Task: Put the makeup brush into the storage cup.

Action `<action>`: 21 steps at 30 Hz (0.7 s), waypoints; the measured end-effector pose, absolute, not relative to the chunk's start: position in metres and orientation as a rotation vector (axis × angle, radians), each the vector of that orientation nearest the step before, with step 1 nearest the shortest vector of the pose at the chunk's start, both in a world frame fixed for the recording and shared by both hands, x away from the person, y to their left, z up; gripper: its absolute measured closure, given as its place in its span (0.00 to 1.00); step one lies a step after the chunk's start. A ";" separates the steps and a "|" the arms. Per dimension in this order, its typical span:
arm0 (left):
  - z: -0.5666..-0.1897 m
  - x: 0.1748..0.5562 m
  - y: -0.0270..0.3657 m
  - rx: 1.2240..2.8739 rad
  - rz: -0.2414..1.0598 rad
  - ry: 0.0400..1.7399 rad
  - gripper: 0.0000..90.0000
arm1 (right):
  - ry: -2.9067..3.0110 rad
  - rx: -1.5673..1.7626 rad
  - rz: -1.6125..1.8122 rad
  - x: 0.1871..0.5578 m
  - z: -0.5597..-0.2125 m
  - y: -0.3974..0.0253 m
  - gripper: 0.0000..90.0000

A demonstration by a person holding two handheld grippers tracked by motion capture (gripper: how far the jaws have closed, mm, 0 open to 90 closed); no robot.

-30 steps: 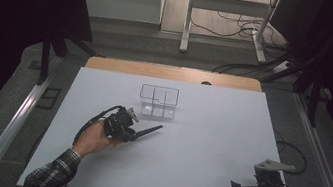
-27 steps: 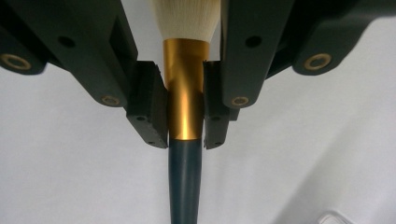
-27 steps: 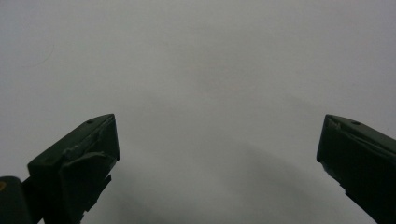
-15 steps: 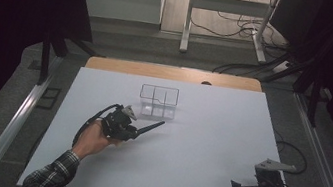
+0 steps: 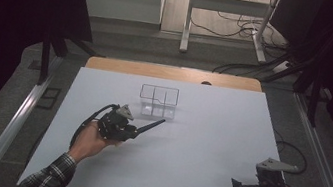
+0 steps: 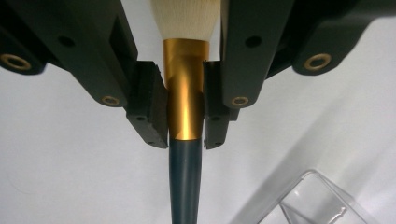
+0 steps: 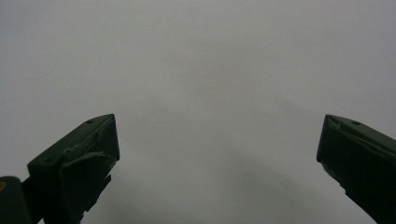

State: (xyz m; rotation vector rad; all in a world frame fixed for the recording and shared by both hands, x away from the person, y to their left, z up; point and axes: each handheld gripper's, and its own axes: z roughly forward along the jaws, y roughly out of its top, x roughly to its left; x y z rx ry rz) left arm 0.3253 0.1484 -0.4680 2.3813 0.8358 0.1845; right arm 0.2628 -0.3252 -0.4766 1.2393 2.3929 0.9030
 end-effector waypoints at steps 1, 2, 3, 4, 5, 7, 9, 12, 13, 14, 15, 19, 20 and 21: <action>-0.468 0.324 0.149 2.379 0.181 0.834 0.81 | 2.391 1.240 0.905 0.263 -0.476 -0.325 0.00; -0.467 0.323 0.150 2.374 0.186 0.834 0.81 | 2.391 1.237 0.907 0.263 -0.476 -0.325 0.00; -0.467 0.323 0.150 2.374 0.186 0.834 0.80 | 2.387 1.237 0.910 0.263 -0.475 -0.325 0.00; -0.467 0.322 0.151 2.376 0.186 0.836 0.80 | 2.381 1.237 0.909 0.263 -0.475 -0.325 0.00; -0.466 0.320 0.151 2.373 0.185 0.837 0.80 | 2.375 1.239 0.911 0.263 -0.474 -0.325 0.00; -0.466 0.318 0.152 2.369 0.184 0.836 0.80 | 2.363 1.246 0.927 0.263 -0.473 -0.327 0.00; -0.465 0.316 0.153 2.363 0.188 0.834 0.80 | 2.354 1.259 0.943 0.264 -0.472 -0.327 0.00; -0.463 0.312 0.155 2.354 0.189 0.831 0.80 | 2.350 1.252 0.958 0.264 -0.470 -0.326 0.00; -0.463 0.310 0.155 2.353 0.194 0.827 0.80 | 2.350 1.253 0.961 0.264 -0.470 -0.326 0.00; -0.462 0.309 0.155 2.351 0.196 0.825 0.80 | 2.349 1.245 0.960 0.264 -0.469 -0.325 0.00; -0.462 0.308 0.155 2.350 0.196 0.821 0.80 | 2.349 1.239 0.958 0.264 -0.469 -0.324 0.00; -0.462 0.303 0.155 2.352 0.198 0.805 0.80 | 2.351 1.218 0.944 0.264 -0.467 -0.322 0.00; -0.462 0.301 0.154 2.355 0.190 0.794 0.80 | 2.350 1.208 0.945 0.264 -0.467 -0.321 0.00; -0.463 0.300 0.154 2.357 0.190 0.787 0.80 | 2.352 1.201 0.947 0.263 -0.466 -0.320 0.00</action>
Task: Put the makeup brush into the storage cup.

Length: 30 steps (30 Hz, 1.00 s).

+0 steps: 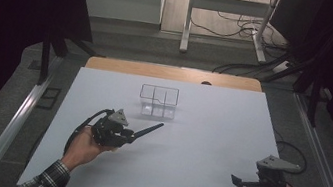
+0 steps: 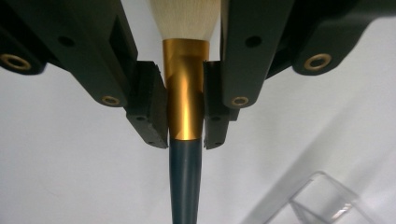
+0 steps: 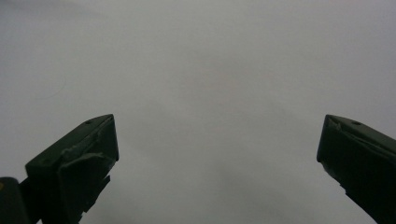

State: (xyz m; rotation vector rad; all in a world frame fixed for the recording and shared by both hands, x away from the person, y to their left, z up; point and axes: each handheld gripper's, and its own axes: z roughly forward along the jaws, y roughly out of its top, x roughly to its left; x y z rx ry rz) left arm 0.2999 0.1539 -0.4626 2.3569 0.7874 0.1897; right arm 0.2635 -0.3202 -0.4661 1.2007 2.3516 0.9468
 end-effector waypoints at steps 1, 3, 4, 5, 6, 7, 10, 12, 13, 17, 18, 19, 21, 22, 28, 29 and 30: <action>-0.463 0.299 0.153 2.362 0.186 0.782 0.80 | 2.358 1.192 0.954 0.263 -0.465 -0.319 0.00; -0.463 0.296 0.153 2.368 0.186 0.774 0.80 | 2.361 1.183 0.965 0.263 -0.464 -0.317 0.00; -0.463 0.295 0.153 2.367 0.180 0.775 0.80 | 2.361 1.177 0.968 0.263 -0.463 -0.315 0.00; -0.463 0.294 0.154 2.368 0.186 0.773 0.80 | 2.364 1.169 0.969 0.263 -0.462 -0.314 0.00; -0.463 0.292 0.154 2.366 0.180 0.773 0.80 | 2.365 1.163 0.969 0.263 -0.462 -0.313 0.00; -0.463 0.291 0.154 2.361 0.177 0.773 0.80 | 2.366 1.158 0.966 0.263 -0.461 -0.312 0.00; -0.462 0.288 0.155 2.350 0.178 0.772 0.80 | 2.374 1.141 0.957 0.263 -0.460 -0.309 0.00; -0.462 0.286 0.156 2.343 0.171 0.771 0.80 | 2.380 1.126 0.956 0.263 -0.459 -0.306 0.00; -0.461 0.285 0.156 2.341 0.171 0.771 0.80 | 2.384 1.125 0.954 0.263 -0.458 -0.305 0.00; -0.461 0.281 0.155 2.348 0.167 0.758 0.80 | 2.402 1.103 0.955 0.265 -0.456 -0.300 0.00; -0.461 0.281 0.155 2.351 0.168 0.752 0.80 | 2.404 1.098 0.953 0.265 -0.456 -0.298 0.00; -0.461 0.279 0.154 2.349 0.166 0.753 0.80 | 2.407 1.089 0.954 0.266 -0.455 -0.297 0.00; -0.461 0.278 0.154 2.349 0.166 0.749 0.80 | 2.414 1.068 0.949 0.267 -0.454 -0.294 0.00; -0.460 0.277 0.153 2.347 0.164 0.749 0.80 | 2.414 1.062 0.951 0.268 -0.453 -0.293 0.00; -0.461 0.273 0.153 2.345 0.158 0.748 0.80 | 2.429 1.011 0.945 0.271 -0.450 -0.284 0.00; -0.461 0.273 0.153 2.344 0.158 0.746 0.80 | 2.434 1.005 0.944 0.272 -0.449 -0.282 0.00; -0.461 0.273 0.153 2.343 0.158 0.744 0.80 | 2.436 0.996 0.942 0.272 -0.449 -0.280 0.00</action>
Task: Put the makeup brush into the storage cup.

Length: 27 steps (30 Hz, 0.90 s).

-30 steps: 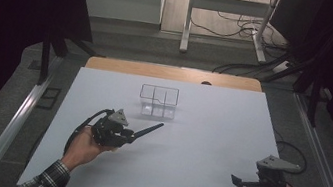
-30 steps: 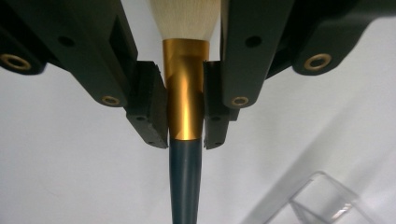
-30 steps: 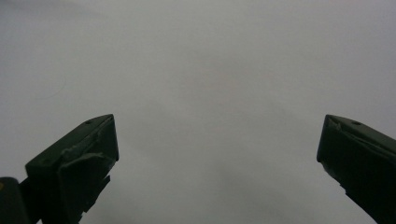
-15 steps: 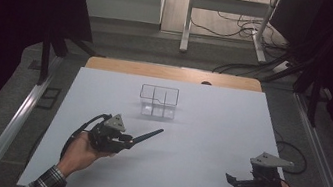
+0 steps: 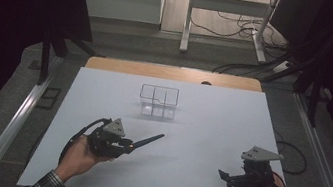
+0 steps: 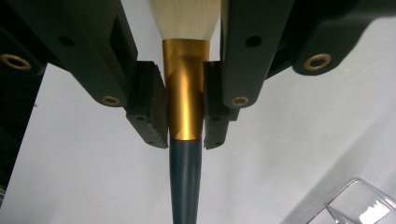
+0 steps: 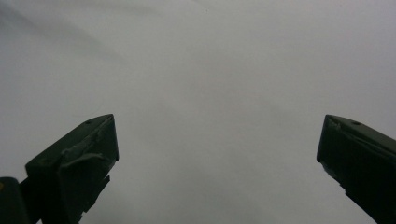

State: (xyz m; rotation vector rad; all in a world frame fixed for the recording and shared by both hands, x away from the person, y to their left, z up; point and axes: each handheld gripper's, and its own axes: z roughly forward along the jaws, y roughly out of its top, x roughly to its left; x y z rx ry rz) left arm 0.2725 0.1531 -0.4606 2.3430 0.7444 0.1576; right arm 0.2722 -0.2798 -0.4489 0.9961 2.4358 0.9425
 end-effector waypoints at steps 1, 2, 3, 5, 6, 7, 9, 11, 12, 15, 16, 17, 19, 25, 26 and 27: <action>-0.460 0.272 0.153 2.340 0.157 0.746 0.80 | 2.440 0.987 0.943 0.273 -0.449 -0.278 0.00; -0.460 0.272 0.152 2.340 0.156 0.745 0.80 | 2.443 0.984 0.943 0.274 -0.448 -0.276 0.00; -0.460 0.273 0.152 2.342 0.157 0.742 0.80 | 2.445 0.974 0.944 0.275 -0.448 -0.274 0.00; -0.461 0.273 0.150 2.342 0.153 0.738 0.80 | 2.454 0.963 0.938 0.276 -0.447 -0.270 0.00; -0.461 0.273 0.149 2.344 0.153 0.736 0.80 | 2.459 0.954 0.938 0.277 -0.447 -0.268 0.00; -0.461 0.273 0.148 2.347 0.154 0.731 0.80 | 2.465 0.950 0.934 0.278 -0.447 -0.267 0.00; -0.462 0.273 0.145 2.350 0.152 0.728 0.80 | 2.478 0.944 0.931 0.279 -0.447 -0.264 0.00; -0.463 0.273 0.143 2.353 0.146 0.724 0.80 | 2.485 0.936 0.929 0.280 -0.447 -0.261 0.00; -0.463 0.273 0.142 2.354 0.140 0.723 0.80 | 2.491 0.931 0.929 0.281 -0.447 -0.260 0.00; -0.464 0.274 0.139 2.360 0.136 0.715 0.80 | 2.502 0.925 0.927 0.282 -0.447 -0.256 0.00; -0.464 0.274 0.138 2.363 0.138 0.713 0.80 | 2.505 0.921 0.928 0.283 -0.447 -0.254 0.00; -0.464 0.274 0.137 2.362 0.135 0.712 0.80 | 2.510 0.912 0.927 0.283 -0.447 -0.253 0.00; -0.463 0.274 0.136 2.361 0.135 0.707 0.80 | 2.522 0.914 0.923 0.284 -0.446 -0.250 0.00; -0.463 0.275 0.131 2.389 0.130 0.673 0.80 | 2.546 0.894 0.922 0.288 -0.444 -0.239 0.00; -0.464 0.275 0.131 2.392 0.131 0.670 0.80 | 2.549 0.895 0.923 0.288 -0.444 -0.237 0.00; -0.464 0.275 0.130 2.392 0.128 0.668 0.80 | 2.553 0.894 0.919 0.289 -0.444 -0.236 0.00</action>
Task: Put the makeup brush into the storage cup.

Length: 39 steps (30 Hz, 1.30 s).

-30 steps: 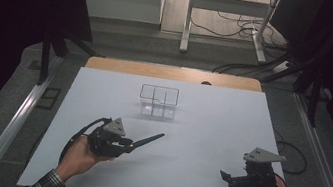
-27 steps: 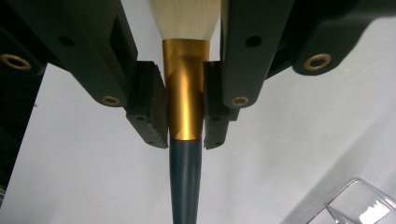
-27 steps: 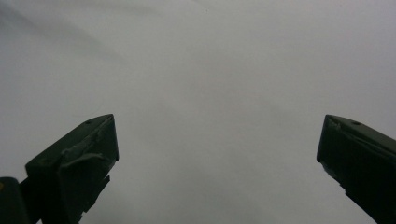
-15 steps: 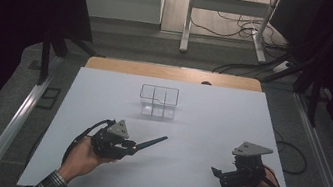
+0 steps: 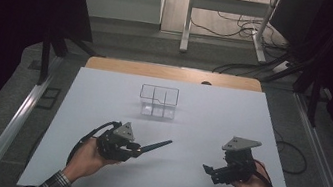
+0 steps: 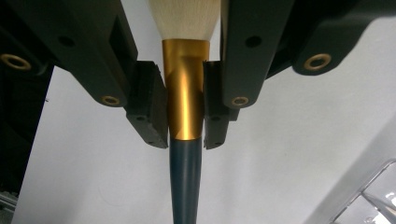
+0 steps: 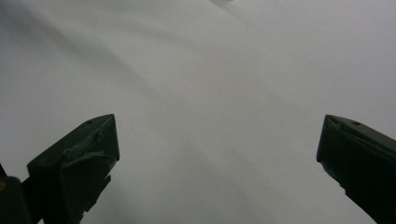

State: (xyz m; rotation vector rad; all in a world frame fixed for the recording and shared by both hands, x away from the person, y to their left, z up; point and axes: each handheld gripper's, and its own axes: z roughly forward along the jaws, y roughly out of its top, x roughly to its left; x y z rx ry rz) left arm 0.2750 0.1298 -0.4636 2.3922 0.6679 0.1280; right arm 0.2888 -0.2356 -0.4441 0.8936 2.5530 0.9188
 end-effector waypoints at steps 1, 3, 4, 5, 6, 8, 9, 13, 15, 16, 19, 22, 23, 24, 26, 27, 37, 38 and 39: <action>-0.463 0.276 0.130 2.404 0.127 0.656 0.80 | 2.556 0.882 0.919 0.289 -0.444 -0.234 0.00; -0.464 0.276 0.128 2.404 0.125 0.655 0.80 | 2.560 0.877 0.917 0.290 -0.444 -0.230 0.00; -0.464 0.276 0.127 2.406 0.124 0.652 0.80 | 2.561 0.878 0.919 0.291 -0.444 -0.229 0.00; -0.464 0.276 0.127 2.408 0.123 0.651 0.80 | 2.565 0.871 0.922 0.291 -0.444 -0.227 0.00; -0.464 0.277 0.126 2.410 0.122 0.650 0.80 | 2.567 0.867 0.925 0.292 -0.444 -0.226 0.00; -0.464 0.277 0.125 2.411 0.120 0.645 0.80 | 2.579 0.872 0.930 0.293 -0.444 -0.222 0.00; -0.464 0.277 0.124 2.414 0.120 0.643 0.80 | 2.585 0.877 0.929 0.293 -0.444 -0.221 0.00; -0.464 0.277 0.122 2.417 0.116 0.636 0.80 | 2.605 0.877 0.927 0.295 -0.444 -0.213 0.00; -0.464 0.278 0.121 2.418 0.113 0.633 0.80 | 2.611 0.867 0.921 0.295 -0.445 -0.209 0.00; -0.464 0.278 0.121 2.419 0.113 0.632 0.80 | 2.612 0.861 0.917 0.295 -0.444 -0.207 0.00; -0.464 0.278 0.119 2.418 0.108 0.630 0.80 | 2.623 0.838 0.901 0.295 -0.445 -0.201 0.00; -0.463 0.278 0.117 2.425 0.103 0.621 0.80 | 2.636 0.828 0.899 0.296 -0.445 -0.195 0.00; -0.463 0.278 0.116 2.422 0.100 0.619 0.80 | 2.640 0.825 0.903 0.297 -0.445 -0.194 0.00; -0.463 0.278 0.115 2.424 0.100 0.615 0.80 | 2.643 0.828 0.908 0.297 -0.445 -0.192 0.00; -0.463 0.278 0.114 2.426 0.092 0.609 0.80 | 2.655 0.810 0.906 0.298 -0.445 -0.188 0.00; -0.463 0.278 0.113 2.430 0.092 0.604 0.80 | 2.662 0.792 0.903 0.298 -0.445 -0.186 0.00; -0.464 0.278 0.106 2.442 0.079 0.578 0.80 | 2.719 0.693 0.879 0.300 -0.448 -0.168 0.00; -0.463 0.278 0.105 2.443 0.076 0.576 0.80 | 2.727 0.682 0.879 0.300 -0.449 -0.165 0.00; -0.463 0.279 0.105 2.447 0.074 0.574 0.80 | 2.729 0.680 0.877 0.300 -0.449 -0.163 0.00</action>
